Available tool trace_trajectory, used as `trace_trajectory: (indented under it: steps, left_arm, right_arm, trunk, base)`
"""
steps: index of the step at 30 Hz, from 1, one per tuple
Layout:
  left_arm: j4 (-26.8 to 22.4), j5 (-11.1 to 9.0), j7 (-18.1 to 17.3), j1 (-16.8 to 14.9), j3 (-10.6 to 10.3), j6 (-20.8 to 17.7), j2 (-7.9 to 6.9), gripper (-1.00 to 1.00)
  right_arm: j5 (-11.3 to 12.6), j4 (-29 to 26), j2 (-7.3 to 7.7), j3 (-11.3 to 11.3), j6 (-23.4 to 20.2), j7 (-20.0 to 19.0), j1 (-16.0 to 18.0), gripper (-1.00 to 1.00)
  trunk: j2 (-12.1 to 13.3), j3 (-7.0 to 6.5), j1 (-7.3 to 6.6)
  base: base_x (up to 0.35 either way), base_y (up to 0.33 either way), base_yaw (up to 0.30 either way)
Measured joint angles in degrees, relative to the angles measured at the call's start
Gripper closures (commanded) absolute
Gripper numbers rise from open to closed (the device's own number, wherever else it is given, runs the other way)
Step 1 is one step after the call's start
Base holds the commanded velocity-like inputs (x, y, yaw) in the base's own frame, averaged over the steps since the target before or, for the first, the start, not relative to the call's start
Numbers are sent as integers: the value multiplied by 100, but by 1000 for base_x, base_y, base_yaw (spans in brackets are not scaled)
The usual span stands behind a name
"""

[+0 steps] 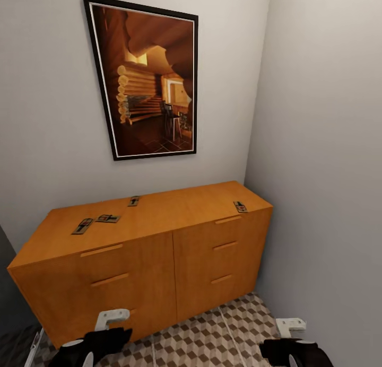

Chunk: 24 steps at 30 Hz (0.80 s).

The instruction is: Take the four mousetraps from the cabinet in the bathroom and place them on the bathroom floor. Make sure all four end up on the same floor surface, and ensure that at least two of them are either under or directly next to the same bathroom sink.

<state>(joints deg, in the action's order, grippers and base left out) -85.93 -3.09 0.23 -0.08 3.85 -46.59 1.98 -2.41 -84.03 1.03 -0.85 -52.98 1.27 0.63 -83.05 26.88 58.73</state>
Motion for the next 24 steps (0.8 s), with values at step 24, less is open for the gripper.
trace_trajectory:
  steps: [24]
  left_arm:
    - [-254, 11, -4, -1019, -858, -1224, 705, -100]
  right_arm:
    - [-10, -538, -14, -2, -675, 8, 1580, -100]
  trunk:
    - [1, -2, 0]
  base:
    - [0, 0, 0]
